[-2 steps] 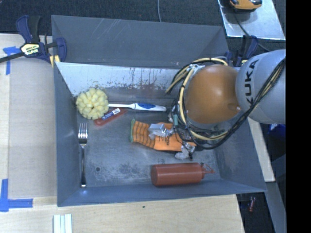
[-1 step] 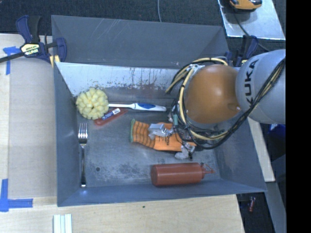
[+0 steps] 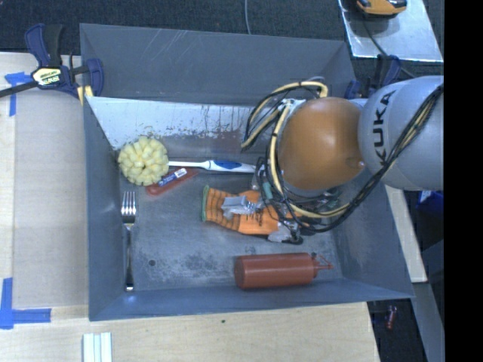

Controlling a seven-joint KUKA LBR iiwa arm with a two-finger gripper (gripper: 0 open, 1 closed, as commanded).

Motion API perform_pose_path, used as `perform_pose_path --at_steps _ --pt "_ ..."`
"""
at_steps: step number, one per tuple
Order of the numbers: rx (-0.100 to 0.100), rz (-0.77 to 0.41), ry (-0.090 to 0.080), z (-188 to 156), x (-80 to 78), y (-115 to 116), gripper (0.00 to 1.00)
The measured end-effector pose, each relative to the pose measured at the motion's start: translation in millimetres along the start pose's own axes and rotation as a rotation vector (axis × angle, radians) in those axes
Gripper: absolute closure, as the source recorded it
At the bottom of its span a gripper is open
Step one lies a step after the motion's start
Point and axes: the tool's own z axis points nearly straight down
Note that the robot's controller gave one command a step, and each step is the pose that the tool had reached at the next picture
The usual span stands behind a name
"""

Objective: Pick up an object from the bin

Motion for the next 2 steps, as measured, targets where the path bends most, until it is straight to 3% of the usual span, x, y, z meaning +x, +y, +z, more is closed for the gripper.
perform_pose_path --at_steps 1,2 --pt "0.001 -0.481 -0.004 11.4 1.5 -8.4 1.0" --pt "0.001 -0.481 -0.004 11.4 1.4 -8.4 1.0"
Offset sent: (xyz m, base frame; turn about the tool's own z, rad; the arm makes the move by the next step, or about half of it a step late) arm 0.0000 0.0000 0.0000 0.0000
